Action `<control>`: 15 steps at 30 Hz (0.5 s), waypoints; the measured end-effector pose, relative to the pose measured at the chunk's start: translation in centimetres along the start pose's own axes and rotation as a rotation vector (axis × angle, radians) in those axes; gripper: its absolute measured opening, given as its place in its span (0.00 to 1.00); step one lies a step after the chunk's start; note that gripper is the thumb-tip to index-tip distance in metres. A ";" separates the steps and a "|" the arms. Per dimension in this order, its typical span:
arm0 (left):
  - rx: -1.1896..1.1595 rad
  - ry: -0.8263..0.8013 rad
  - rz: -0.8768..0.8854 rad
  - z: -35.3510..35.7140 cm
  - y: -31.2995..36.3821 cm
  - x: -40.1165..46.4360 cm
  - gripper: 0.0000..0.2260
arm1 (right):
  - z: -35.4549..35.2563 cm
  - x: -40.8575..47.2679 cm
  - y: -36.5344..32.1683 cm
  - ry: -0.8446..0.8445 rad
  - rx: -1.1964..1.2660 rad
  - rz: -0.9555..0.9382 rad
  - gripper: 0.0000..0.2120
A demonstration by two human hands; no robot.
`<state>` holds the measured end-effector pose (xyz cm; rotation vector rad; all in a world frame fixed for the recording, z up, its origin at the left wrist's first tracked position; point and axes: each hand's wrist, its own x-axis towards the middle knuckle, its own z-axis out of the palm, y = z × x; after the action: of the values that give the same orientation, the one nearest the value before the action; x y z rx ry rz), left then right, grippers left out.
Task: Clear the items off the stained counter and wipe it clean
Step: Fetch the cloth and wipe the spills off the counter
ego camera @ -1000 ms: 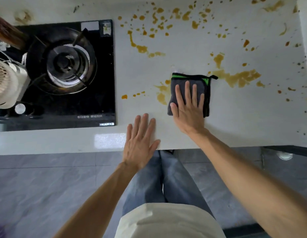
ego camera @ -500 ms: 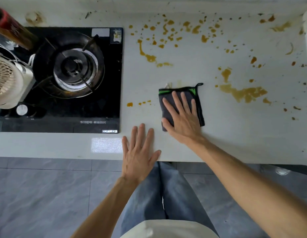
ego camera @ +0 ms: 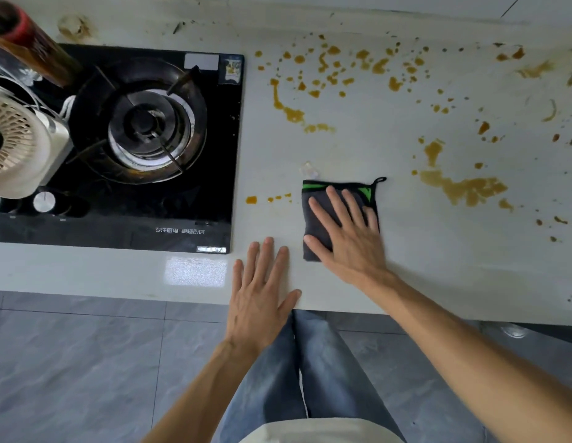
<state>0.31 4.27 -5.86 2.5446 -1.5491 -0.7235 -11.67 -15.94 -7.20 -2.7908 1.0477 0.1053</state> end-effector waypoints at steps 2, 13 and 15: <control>0.004 -0.001 -0.010 0.0 0.0 -0.1 0.36 | -0.6 3.2 0.6 0.000 0.001 0.027 0.35; 0.003 0.029 -0.081 -0.1 -0.6 -0.6 0.40 | 1.4 0.9 -4.4 0.020 0.011 -0.096 0.34; -0.008 0.029 -0.075 -0.1 -0.9 -0.7 0.40 | 1.8 -0.5 -4.6 0.013 0.001 -0.131 0.33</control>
<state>0.79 5.27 -5.80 2.6081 -1.4457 -0.6957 -9.04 -11.90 -8.38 -2.8529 0.8640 0.0712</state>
